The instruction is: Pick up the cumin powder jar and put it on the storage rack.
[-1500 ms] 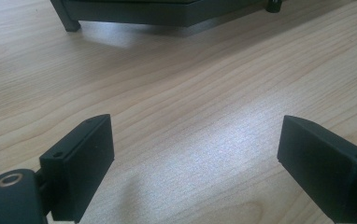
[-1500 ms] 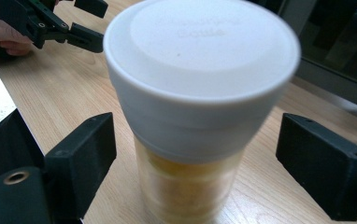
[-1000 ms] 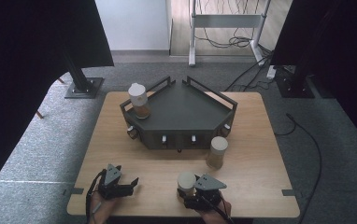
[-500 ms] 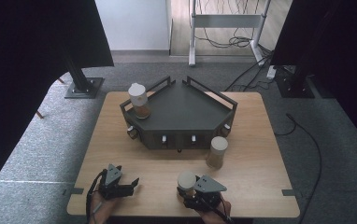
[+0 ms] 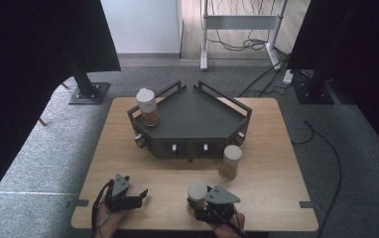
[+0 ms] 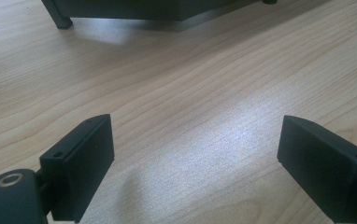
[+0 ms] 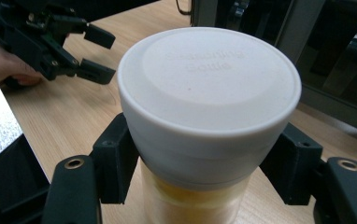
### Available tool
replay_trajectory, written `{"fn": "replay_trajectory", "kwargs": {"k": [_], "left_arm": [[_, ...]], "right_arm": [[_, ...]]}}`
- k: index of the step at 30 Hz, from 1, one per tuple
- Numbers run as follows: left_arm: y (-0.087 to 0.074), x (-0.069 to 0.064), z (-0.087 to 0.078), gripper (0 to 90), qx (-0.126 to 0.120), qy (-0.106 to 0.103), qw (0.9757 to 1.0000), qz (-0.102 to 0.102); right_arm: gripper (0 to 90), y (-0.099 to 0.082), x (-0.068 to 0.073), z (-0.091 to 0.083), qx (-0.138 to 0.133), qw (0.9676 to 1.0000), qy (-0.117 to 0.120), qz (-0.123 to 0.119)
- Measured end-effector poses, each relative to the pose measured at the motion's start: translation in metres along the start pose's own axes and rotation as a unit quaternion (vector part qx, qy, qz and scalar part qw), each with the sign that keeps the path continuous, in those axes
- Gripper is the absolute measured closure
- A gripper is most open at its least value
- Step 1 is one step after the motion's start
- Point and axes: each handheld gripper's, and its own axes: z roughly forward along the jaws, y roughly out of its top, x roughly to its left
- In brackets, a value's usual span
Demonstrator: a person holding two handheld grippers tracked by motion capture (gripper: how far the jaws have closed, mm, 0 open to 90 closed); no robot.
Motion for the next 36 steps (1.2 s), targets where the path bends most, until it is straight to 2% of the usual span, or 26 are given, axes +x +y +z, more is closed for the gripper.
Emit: {"fn": "replay_trajectory", "kwargs": {"k": [27, 36], "left_arm": [[0.000, 0.000, -0.001, 10.7, 0.001, 0.000, 1.0000, 0.001], [0.000, 0.000, -0.001, 10.7, 0.002, 0.000, 1.0000, 0.002]], "right_arm": [[34.3, 0.027, -0.008, -0.005, -0.010, 0.9999, -0.004, 0.008], [34.3, 0.042, -0.011, -0.003, -0.012, 0.9999, -0.004, 0.007]]}}
